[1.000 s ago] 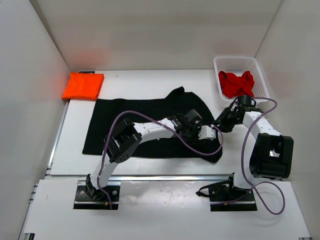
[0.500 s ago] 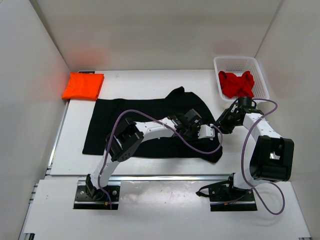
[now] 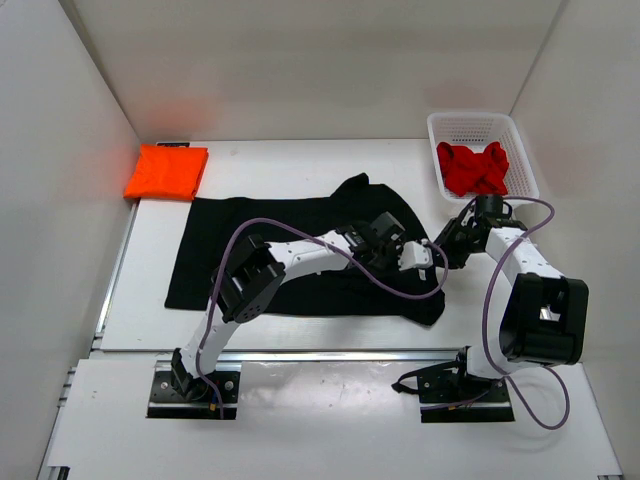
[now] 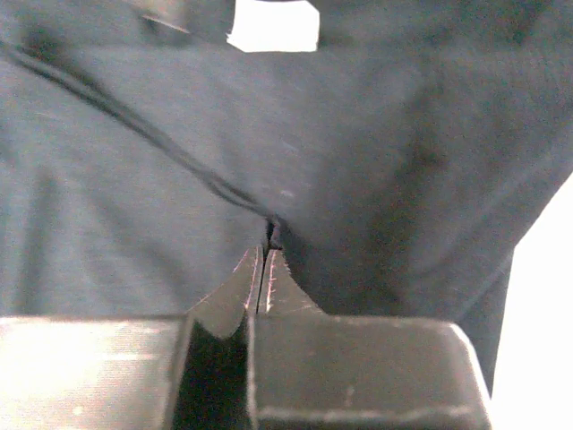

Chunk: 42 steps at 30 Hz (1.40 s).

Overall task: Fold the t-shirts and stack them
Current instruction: Fold the flattened tshirt in 1/3 of the way

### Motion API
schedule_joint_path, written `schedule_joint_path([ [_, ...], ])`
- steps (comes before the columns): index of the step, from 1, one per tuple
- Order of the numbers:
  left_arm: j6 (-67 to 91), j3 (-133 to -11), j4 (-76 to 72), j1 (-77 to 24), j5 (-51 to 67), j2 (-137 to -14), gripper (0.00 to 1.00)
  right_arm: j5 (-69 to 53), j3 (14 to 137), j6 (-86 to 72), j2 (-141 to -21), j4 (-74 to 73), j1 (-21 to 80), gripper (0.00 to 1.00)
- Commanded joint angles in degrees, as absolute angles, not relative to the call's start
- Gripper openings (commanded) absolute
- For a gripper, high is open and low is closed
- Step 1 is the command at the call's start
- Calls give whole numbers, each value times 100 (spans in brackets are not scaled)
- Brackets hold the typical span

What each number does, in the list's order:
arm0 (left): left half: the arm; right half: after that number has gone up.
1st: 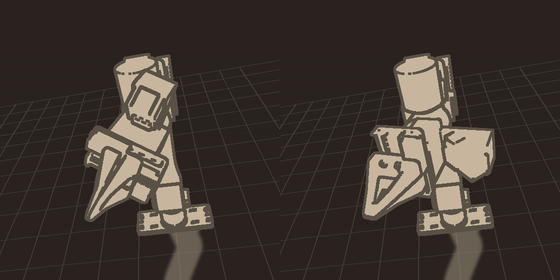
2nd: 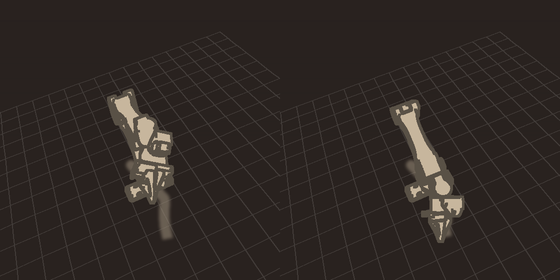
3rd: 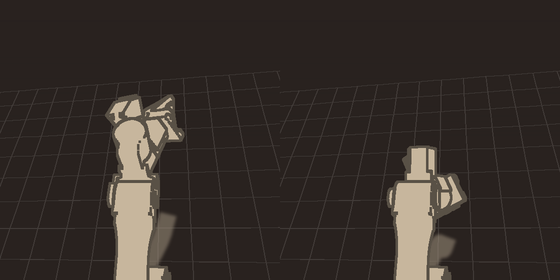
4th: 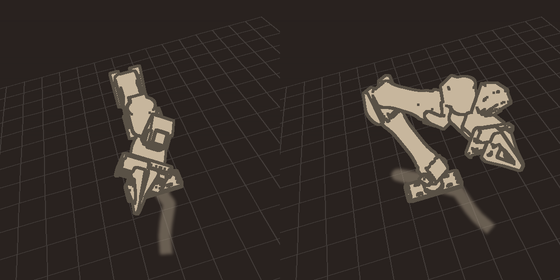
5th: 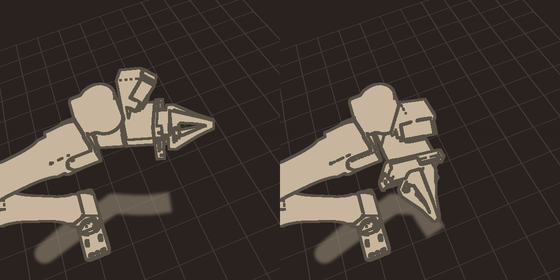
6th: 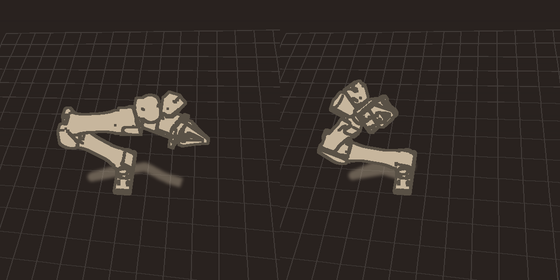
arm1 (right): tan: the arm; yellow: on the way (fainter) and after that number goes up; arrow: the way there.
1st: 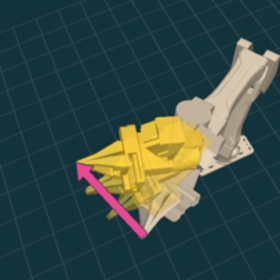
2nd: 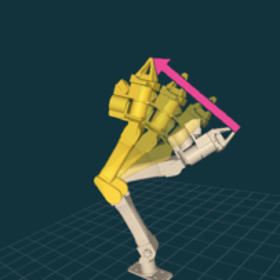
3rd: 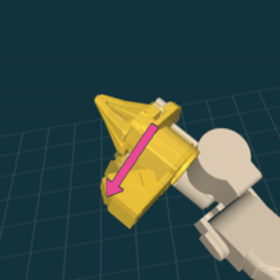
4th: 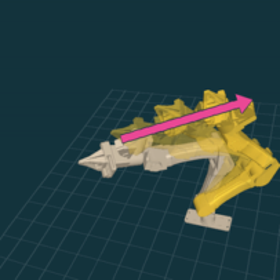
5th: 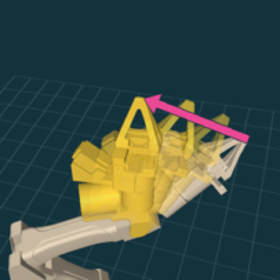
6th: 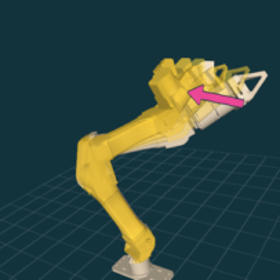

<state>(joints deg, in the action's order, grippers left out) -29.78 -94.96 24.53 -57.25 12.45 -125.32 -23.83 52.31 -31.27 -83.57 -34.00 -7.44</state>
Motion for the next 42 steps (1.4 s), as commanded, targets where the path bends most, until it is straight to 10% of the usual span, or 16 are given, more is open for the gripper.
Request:
schedule_joint_path([
  [1, -2629, -9966, 2426, -5581, 1257, -12322, 0, -2250, 5080, -2892, -8016, -3436, -685, 30],
  [35, -1564, -9967, 1433, -4614, -527, -12375, 1, -2479, 4359, -2056, -8621, -3928, -194, 40],
  [42, -1600, -9844, 1301, -4632, -782, -12375, 1, -2541, 4710, -1995, -8570, -3999, -544, 0],
])
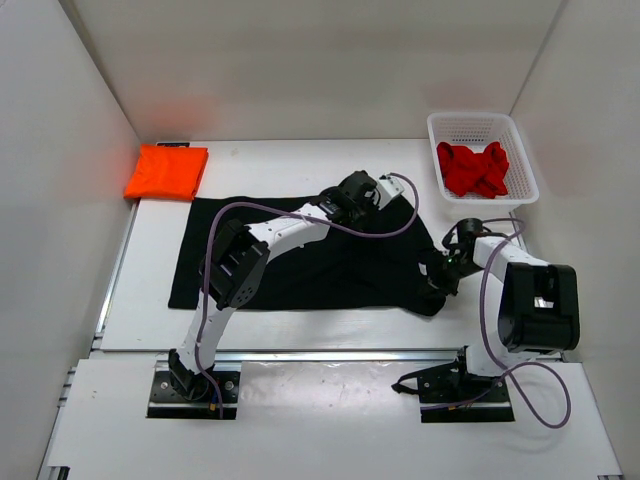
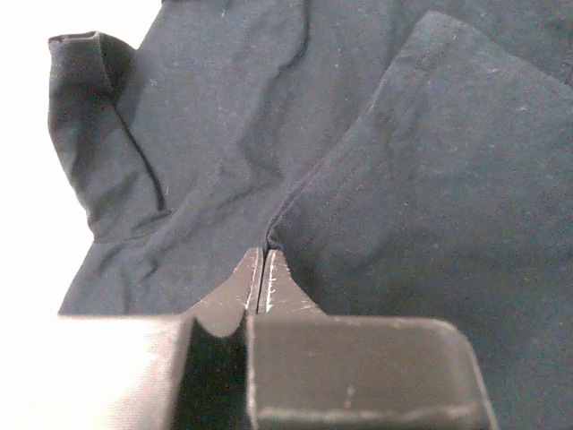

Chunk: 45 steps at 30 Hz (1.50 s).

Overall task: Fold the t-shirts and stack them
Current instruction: Fold the flattened tshirt in 1/3 of the way

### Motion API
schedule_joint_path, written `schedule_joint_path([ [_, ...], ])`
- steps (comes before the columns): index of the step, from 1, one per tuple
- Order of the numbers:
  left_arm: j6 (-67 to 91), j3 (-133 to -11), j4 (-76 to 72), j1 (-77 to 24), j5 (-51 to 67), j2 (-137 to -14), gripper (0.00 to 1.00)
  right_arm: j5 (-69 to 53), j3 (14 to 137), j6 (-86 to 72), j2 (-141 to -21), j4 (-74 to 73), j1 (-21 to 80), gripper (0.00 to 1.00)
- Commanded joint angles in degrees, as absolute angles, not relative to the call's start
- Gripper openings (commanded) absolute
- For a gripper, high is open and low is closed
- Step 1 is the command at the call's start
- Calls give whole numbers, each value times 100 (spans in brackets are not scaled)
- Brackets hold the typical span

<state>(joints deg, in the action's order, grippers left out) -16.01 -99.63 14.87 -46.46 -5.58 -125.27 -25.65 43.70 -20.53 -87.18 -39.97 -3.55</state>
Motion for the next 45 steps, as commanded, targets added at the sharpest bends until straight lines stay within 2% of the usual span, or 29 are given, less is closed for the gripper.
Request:
schedule_joint_path([
  [1, -1617, -9879, 1309, -4623, -747, -12392, 1, -2436, 4789, -1986, -8552, -4034, -597, 0],
  [10, -1731, -9589, 1072, -4597, -1213, -12393, 1, -2374, 5598, -1969, -9034, -3955, -808, 0],
  [12, -1732, -9537, 1046, -4579, -1222, -12428, 4, -2346, 5687, -1925, -9184, -3981, -887, 1],
  [13, -1731, -9510, 1063, -4570, -1317, -12436, 6, -2425, 5730, -1881, -9280, -3990, -914, 4],
  [14, -1679, -9510, 1072, -4562, -1336, -12428, 9, -2513, 5722, -1829, -9351, -4025, -931, 14],
  [15, -1644, -9466, 1037, -4553, -1388, -12436, 17, -2488, 5669, -1793, -9439, -4034, -879, 21],
  [16, -1635, -9483, 1020, -4535, -1441, -12410, 28, -2461, 5652, -1784, -9474, -4060, -896, 23],
  [17, -1609, -9483, 1028, -4570, -1494, -12419, 45, -2383, 5660, -1741, -9492, -4052, -914, 26],
  [18, -1574, -9483, 1037, -4527, -1555, -12384, 54, -2347, 5704, -1758, -9457, -4095, -958, 28],
  [20, -1451, -9553, 1090, -4562, -1722, -12314, 91, -2425, 5800, -1705, -9370, -4113, -1133, 30],
  [21, -1354, -9606, 1177, -4501, -1810, -12279, 99, -2461, 5940, -1705, -9334, -4148, -1186, 31],
  [28, -441, -9958, 2143, -3658, -1100, -10891, 99, -2225, 6012, -1915, -8483, -4543, -1380, 38],
  [32, -457, -8750, 2785, -2919, -888, -9558, 99, -1460, 5688, -1960, -7868, -5105, -1249, 45],
  [36, -239, -7561, 4021, -1175, -660, -8755, 99, -1660, 4696, -2284, -7314, -5317, -1371, 48],
  [38, -36, -7288, 4602, -49, -362, -8701, 99, -1636, 4414, -2487, -7120, -5334, -1336, 49],
  [40, -61, -6762, 4833, 629, -273, -8439, 99, -1539, 4272, -2618, -6935, -5396, -1257, 50],
  [42, -97, -6418, 4808, 896, -369, -8193, 98, -1529, 4088, -2707, -6690, -5388, -1309, 54],
  [44, -202, -6250, 4895, 1036, -239, -8034, 98, -1730, 3912, -2891, -6566, -5221, -1327, 63],
  [45, -220, -6127, 4965, 1150, -246, -8042, 99, -1801, 3798, -2935, -6557, -5012, -1240, 72],
])
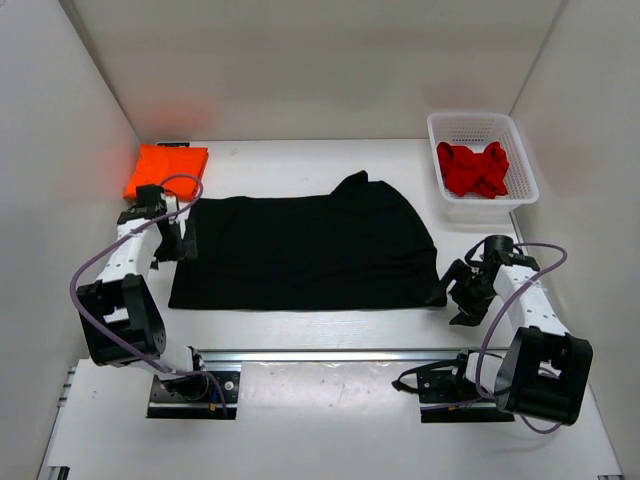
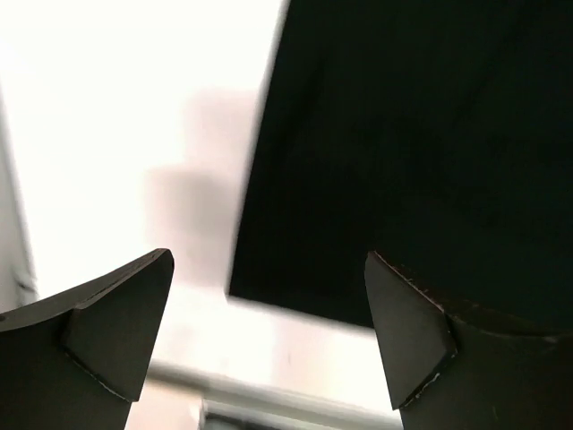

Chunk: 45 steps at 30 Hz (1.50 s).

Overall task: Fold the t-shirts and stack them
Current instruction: Fold the flattened tshirt in 1/3 of the way

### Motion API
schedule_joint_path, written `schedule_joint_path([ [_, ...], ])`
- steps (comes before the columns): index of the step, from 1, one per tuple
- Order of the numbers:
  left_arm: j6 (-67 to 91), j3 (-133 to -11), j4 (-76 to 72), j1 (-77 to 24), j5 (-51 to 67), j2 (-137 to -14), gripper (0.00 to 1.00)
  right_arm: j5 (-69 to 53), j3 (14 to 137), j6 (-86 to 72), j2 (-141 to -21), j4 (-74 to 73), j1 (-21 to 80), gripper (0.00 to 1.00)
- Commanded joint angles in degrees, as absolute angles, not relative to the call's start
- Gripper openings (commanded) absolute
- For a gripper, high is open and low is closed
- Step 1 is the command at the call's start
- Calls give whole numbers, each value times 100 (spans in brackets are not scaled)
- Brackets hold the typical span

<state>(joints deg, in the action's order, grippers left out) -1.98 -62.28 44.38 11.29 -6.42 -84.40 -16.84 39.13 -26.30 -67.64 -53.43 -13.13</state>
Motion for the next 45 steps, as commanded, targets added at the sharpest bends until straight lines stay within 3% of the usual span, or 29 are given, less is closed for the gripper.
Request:
schedule_joint_path([
  [1, -246, -5969, 5001, 1212, -263, -8094, 98, -1880, 3684, -3049, -6531, -4775, -1100, 72],
  [5, -141, -5800, 4931, 1931, -782, -8717, 97, -1916, 3533, -3278, -6627, -4018, -887, 73],
  [8, -184, -6002, 4992, 2354, -248, -9166, 96, -1890, 3542, -3348, -6749, -3876, -1055, 72],
  [12, -325, -5968, 4930, 2110, -264, -9325, 94, -1478, 3402, -3331, -6838, -3806, -941, 71],
  [14, -343, -5828, 4948, 2170, -177, -9351, 93, -1389, 3375, -3357, -6978, -3684, -993, 65],
  [16, -352, -5731, 4931, 2285, -149, -9404, 93, -1389, 3340, -3366, -7109, -3595, -1072, 45],
  [24, -431, -5800, 4843, 2233, 123, -9738, 86, -1151, 3524, -3234, -7628, -3261, -1213, 47],
  [27, -395, -5740, 4799, 2197, 149, -9747, 82, -1230, 3516, -3191, -7699, -3156, -1257, 40],
  [28, -422, -5713, 4773, 2249, 115, -9773, 81, -1300, 3490, -3243, -7708, -3164, -1257, 32],
  [30, -378, -5695, 4711, 2215, 36, -9800, 73, -1379, 3376, -3313, -7725, -3077, -1344, 10],
  [32, -430, -5686, 4676, 2171, 105, -9791, 65, -1424, 3314, -3313, -7699, -3120, -1406, 1],
  [34, -431, -5626, 4641, 2119, 123, -9835, 54, -1371, 3401, -3287, -7638, -3242, -1511, 0],
  [37, -518, -5669, 4614, 2127, 167, -9818, 28, -1380, 3515, -3252, -7507, -3514, -1582, 0],
  [39, -641, -5730, 4728, 2153, 298, -9782, 19, -1424, 3620, -3287, -7349, -3743, -1591, 0],
  [45, -1325, -6240, 5756, 2259, 18, -9554, 15, -1442, 3718, -3357, -6417, -4867, -1784, 0],
])
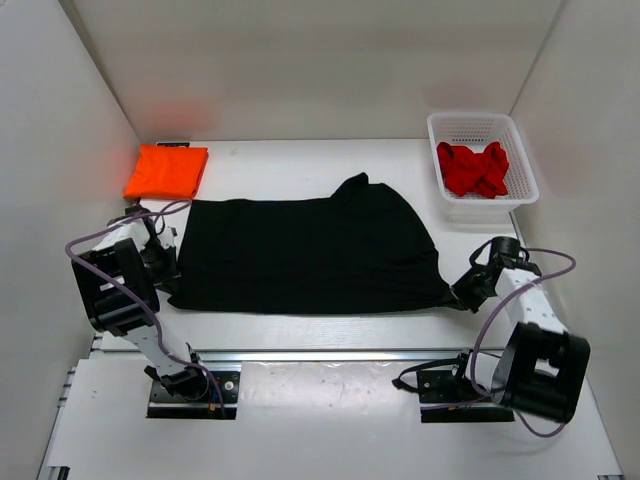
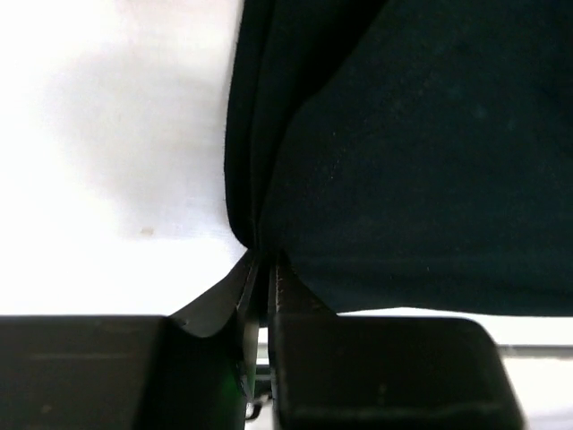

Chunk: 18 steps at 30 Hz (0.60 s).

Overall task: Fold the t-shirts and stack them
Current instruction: Fold the flattened tshirt in 1/3 of the way

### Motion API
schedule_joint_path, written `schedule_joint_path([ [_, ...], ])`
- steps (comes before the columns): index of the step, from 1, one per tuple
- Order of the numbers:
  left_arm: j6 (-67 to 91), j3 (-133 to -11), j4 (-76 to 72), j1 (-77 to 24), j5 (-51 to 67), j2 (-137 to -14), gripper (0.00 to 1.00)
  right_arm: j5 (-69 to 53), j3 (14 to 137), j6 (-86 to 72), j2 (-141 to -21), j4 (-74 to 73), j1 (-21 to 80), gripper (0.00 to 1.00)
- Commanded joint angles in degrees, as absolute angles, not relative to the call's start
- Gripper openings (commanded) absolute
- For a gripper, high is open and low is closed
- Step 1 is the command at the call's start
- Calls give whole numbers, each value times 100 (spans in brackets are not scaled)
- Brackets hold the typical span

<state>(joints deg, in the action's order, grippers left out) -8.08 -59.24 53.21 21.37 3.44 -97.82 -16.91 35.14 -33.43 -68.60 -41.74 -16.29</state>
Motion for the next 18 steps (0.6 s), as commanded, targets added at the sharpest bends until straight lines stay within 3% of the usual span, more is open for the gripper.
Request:
schedule_joint_path([
  [1, -1405, -6197, 5931, 2241, 9, -9510, 15, -1424, 3683, -3375, -6233, -5069, -1767, 0],
  [7, -1635, -5713, 6108, 2109, -307, -9079, 17, -1512, 3524, -3709, -5793, -5589, -1626, 0],
  [10, -1591, -5651, 6214, 2109, -509, -9018, 24, -1363, 3699, -3621, -5530, -6027, -1872, 1],
  [11, -1539, -5634, 6240, 2153, -536, -8965, 35, -1336, 3691, -3665, -5424, -6160, -1846, 11],
  [12, -1486, -5608, 6153, 2145, -832, -8904, 54, -1379, 3735, -3691, -5327, -6231, -1846, 18],
  [13, -1416, -5590, 6161, 2179, -1139, -8886, 62, -1441, 3753, -3683, -5257, -6318, -1863, 26],
  [15, -1310, -5546, 5951, 2180, -1650, -8685, 98, -1415, 3919, -3639, -5107, -6424, -1995, 32],
  [18, -1116, -5677, 5573, 2215, -2451, -8298, 99, -1056, 4418, -3595, -5167, -6609, -1925, 42],
])
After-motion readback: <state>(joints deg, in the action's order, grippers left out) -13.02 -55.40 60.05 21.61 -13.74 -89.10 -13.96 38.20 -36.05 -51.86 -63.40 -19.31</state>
